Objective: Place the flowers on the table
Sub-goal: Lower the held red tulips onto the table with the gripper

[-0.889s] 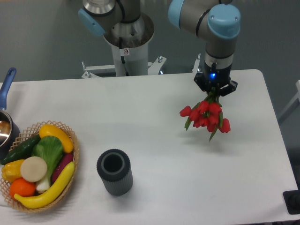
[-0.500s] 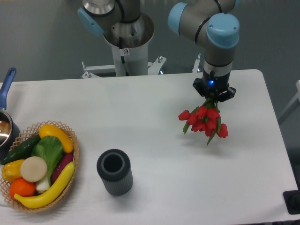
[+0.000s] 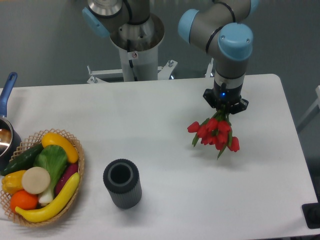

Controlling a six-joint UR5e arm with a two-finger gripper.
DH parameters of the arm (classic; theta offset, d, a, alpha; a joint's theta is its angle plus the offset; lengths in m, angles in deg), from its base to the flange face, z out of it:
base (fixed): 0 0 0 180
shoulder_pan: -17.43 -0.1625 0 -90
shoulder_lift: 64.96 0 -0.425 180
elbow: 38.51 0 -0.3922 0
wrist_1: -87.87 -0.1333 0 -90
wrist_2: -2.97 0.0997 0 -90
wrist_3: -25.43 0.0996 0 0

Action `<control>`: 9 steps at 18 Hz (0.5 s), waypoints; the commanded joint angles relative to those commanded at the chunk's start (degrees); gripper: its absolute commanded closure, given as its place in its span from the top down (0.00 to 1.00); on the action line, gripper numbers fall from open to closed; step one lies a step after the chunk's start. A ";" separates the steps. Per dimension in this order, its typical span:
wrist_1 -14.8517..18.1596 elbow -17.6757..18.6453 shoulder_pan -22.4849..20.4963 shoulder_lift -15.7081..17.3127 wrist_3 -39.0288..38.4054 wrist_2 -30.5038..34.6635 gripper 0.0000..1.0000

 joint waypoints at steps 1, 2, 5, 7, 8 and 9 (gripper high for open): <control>0.00 -1.23 0.96 -1.23 -1.22 0.00 0.12; -0.09 -2.55 1.58 -2.55 -2.63 0.00 0.12; 0.00 -5.80 2.90 -5.54 -5.27 -0.44 0.13; -0.09 -6.51 3.26 -6.51 -6.33 -0.70 0.14; -0.35 -6.69 3.34 -6.86 -6.77 -0.88 0.14; -0.44 -7.13 3.52 -7.39 -7.12 -1.23 0.15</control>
